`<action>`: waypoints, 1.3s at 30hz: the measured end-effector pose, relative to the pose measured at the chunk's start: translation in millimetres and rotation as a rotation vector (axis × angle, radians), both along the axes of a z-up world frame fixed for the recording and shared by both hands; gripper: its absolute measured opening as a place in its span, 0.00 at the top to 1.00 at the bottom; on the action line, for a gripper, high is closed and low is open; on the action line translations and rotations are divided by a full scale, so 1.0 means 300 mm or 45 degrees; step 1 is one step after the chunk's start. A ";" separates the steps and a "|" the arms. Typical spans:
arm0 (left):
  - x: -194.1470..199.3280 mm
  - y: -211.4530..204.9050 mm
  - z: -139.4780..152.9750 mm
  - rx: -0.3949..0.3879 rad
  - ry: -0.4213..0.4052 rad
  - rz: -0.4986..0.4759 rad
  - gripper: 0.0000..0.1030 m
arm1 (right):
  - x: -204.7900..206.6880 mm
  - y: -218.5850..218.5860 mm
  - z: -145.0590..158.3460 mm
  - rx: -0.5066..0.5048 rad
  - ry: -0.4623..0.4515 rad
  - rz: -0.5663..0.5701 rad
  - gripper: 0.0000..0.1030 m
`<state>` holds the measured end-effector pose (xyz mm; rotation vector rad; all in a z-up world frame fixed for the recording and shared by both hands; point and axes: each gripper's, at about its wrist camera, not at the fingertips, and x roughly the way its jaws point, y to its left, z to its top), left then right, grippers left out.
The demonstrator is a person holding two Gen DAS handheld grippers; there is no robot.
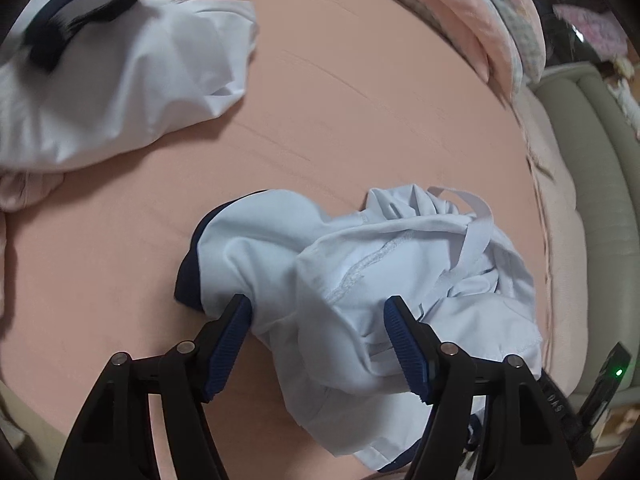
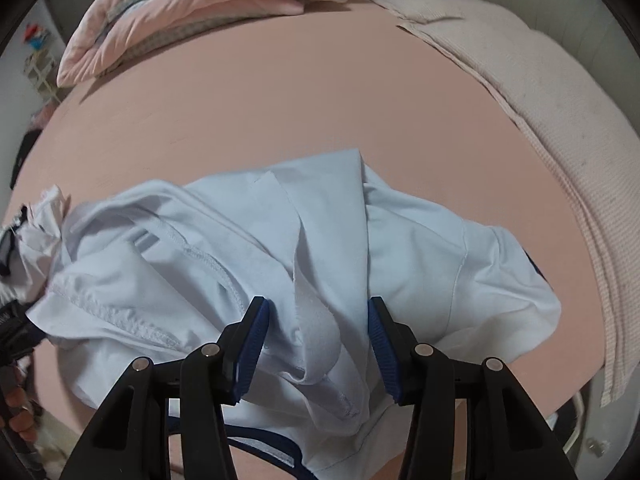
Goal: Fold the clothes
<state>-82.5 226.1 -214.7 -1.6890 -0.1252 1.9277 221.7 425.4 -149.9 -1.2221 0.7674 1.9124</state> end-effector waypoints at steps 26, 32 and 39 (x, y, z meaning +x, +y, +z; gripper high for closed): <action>0.070 0.048 0.053 0.118 0.052 -0.020 0.72 | 0.088 -0.021 -0.030 -0.008 0.188 -0.008 0.73; 0.085 0.039 0.040 0.028 0.077 -0.018 0.77 | 0.087 -0.047 -0.034 0.080 0.113 0.094 0.73; 0.064 0.028 0.027 -0.044 0.043 0.002 0.77 | 0.072 -0.025 -0.021 0.075 0.129 0.077 0.73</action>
